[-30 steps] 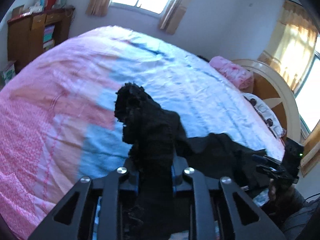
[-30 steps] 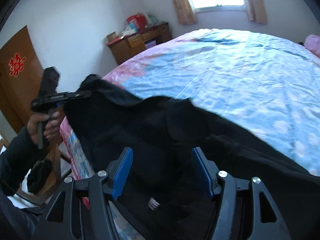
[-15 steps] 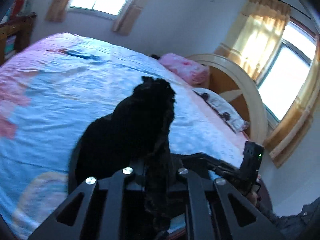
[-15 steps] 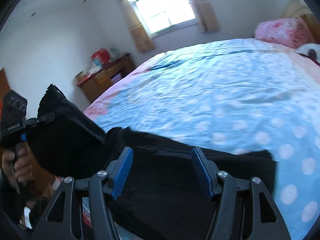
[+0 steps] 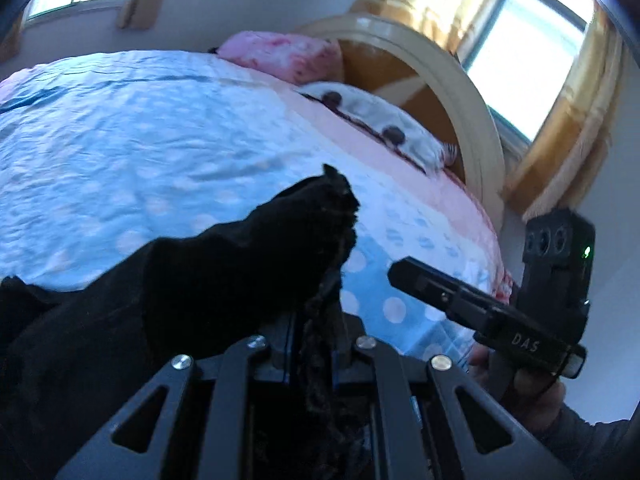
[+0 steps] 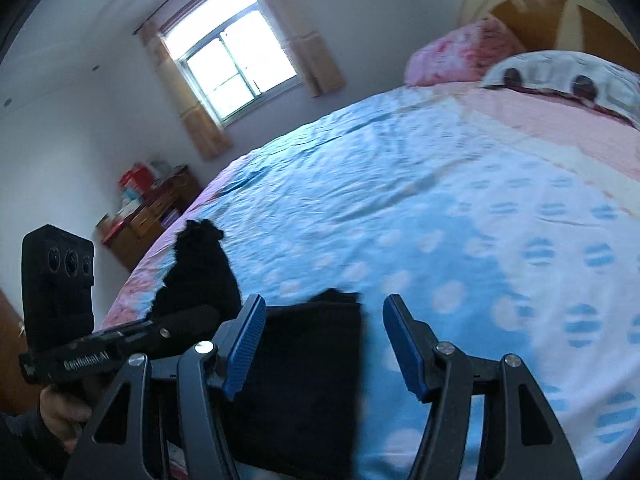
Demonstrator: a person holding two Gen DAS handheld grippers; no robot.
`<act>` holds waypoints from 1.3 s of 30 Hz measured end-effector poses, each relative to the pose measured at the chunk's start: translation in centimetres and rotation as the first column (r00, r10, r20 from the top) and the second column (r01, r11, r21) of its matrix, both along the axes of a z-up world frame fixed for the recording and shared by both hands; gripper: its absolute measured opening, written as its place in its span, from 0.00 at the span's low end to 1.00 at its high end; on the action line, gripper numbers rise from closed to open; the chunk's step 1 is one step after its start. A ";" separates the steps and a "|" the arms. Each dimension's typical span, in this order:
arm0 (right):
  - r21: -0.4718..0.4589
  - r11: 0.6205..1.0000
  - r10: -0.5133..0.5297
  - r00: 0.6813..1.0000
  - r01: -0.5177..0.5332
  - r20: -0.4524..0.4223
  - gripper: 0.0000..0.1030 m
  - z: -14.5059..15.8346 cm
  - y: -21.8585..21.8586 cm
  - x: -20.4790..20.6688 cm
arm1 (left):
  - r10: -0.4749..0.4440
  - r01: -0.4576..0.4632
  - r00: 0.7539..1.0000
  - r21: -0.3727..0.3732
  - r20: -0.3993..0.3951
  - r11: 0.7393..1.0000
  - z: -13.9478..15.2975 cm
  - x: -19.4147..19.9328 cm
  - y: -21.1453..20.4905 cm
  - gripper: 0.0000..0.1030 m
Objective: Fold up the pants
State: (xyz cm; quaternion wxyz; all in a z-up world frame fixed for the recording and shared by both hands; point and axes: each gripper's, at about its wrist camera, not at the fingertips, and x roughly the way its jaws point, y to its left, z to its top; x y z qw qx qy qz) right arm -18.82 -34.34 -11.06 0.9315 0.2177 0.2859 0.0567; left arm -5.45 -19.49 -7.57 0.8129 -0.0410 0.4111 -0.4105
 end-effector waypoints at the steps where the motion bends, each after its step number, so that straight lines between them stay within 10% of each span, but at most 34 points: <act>1: 0.007 1.000 -0.010 1.000 0.010 -0.006 0.61 -0.2 -0.6 -0.1 | -0.006 0.006 1.000 0.024 0.006 1.000 -0.5 -0.1 -0.9 0.16; 7: 0.013 0.999 -0.036 0.999 0.036 -0.008 0.61 -0.6 -1.6 0.1 | -0.032 0.026 0.999 0.173 0.030 0.985 -2.7 -1.4 -3.9 0.45; 13: 0.005 0.999 -0.047 0.999 0.047 -0.002 0.61 -0.1 -2.1 0.0 | -0.002 -0.020 0.967 0.086 0.254 0.996 3.3 -5.0 1.7 0.93; 19: 0.070 0.974 0.217 0.975 -0.214 -0.040 0.61 1.6 1.8 3.6 | 0.176 -0.243 0.903 0.127 0.391 0.962 2.8 -5.6 11.1 1.00; 29: 0.088 0.811 0.571 0.752 -0.578 -0.330 0.61 1.2 16.9 17.3 | 0.175 -0.204 0.962 0.125 0.212 0.971 -4.1 -5.6 15.4 1.00; 39: 0.287 0.694 0.682 0.474 -0.660 -0.557 0.58 -4.5 25.4 24.6 | 0.033 -0.091 0.962 0.206 0.269 0.974 -7.1 -7.8 13.4 1.00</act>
